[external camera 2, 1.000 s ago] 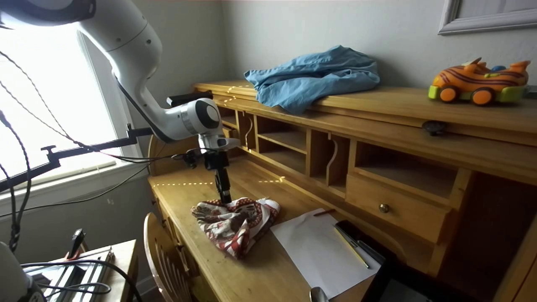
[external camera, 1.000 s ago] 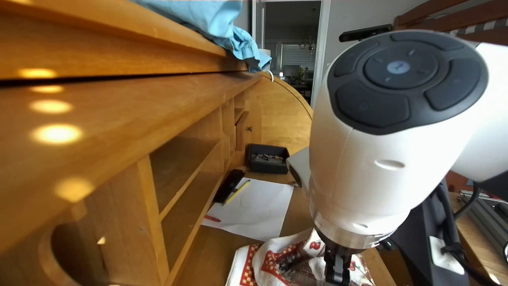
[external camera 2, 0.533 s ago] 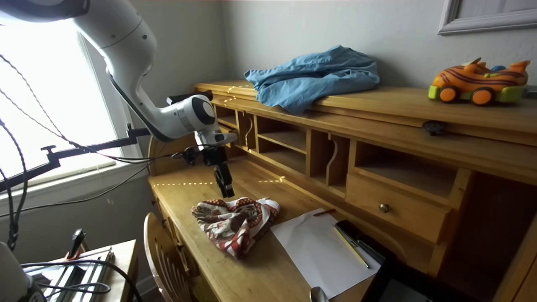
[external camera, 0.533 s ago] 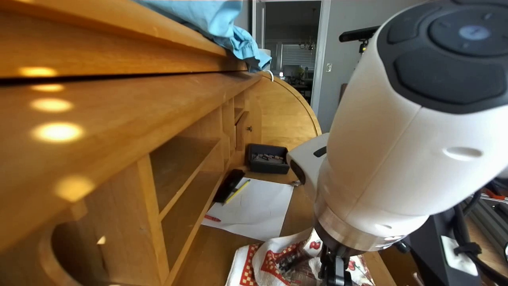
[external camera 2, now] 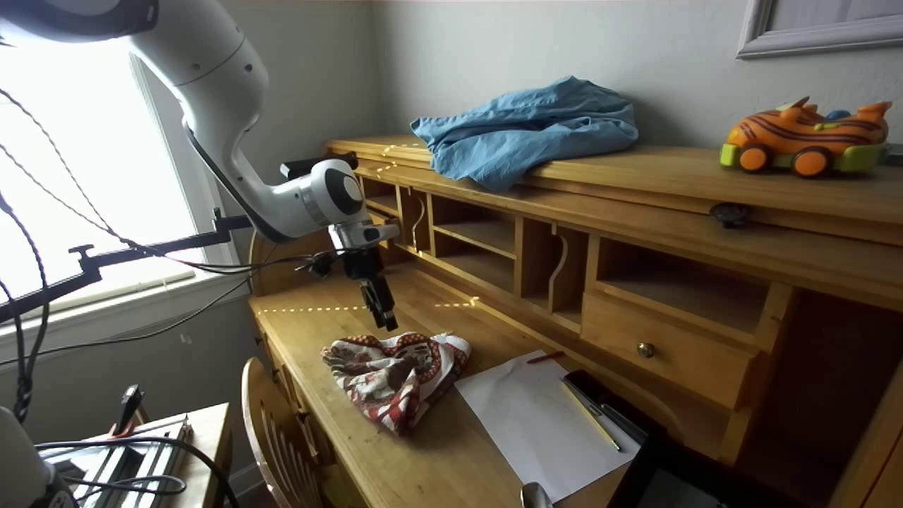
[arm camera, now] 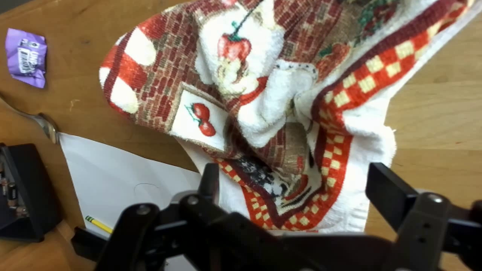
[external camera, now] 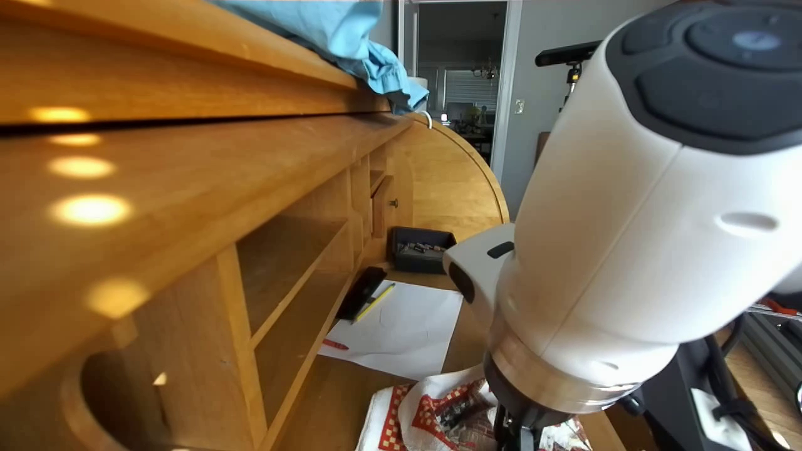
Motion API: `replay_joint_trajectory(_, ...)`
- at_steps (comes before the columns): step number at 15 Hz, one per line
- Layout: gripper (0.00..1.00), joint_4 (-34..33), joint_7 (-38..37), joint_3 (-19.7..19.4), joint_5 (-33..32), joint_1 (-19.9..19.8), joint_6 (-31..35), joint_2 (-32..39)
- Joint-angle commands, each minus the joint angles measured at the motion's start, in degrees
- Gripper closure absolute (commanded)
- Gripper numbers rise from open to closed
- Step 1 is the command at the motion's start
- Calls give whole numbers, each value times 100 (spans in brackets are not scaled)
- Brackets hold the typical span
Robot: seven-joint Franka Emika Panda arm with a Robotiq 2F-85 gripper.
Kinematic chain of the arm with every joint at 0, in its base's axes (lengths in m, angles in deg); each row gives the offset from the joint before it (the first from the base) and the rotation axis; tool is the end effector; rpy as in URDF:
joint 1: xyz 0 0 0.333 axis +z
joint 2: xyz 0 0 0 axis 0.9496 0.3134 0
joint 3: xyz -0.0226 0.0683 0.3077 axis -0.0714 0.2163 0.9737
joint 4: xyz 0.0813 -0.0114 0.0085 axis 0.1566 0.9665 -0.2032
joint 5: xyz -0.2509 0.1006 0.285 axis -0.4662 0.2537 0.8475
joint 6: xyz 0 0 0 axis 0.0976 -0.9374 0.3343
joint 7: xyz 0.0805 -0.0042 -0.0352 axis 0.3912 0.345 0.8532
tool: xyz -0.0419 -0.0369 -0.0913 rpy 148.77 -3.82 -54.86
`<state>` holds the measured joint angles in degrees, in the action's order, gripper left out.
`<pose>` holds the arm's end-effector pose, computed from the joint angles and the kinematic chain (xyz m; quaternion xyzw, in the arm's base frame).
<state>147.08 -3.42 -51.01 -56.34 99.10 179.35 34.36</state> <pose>0.4308 0.3325 0.2142 0.9704 0.0642 0.0773 0.2195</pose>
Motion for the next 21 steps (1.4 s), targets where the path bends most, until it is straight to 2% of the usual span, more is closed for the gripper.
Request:
replay_joint_trajectory(1, 0, -23, 319, 14, 105, -174, 470, 242)
replay_joint_trajectory(4, 0, 0, 668, 35, 386, -316, 963, 401)
replay_joint_trajectory(10, 0, 139, 1681, 43, 1766, -509, 1689, 526)
replay_joint_trajectory(16, 0, 227, 2645, 98, 3023, -550, 1583, 447)
replay_joint_trajectory(17, 18, 226, 2758, 88, 3173, -535, 1537, 442)
replay_joint_trajectory(21, 50, 235, 2817, -54, 3460, -423, 1276, 375)
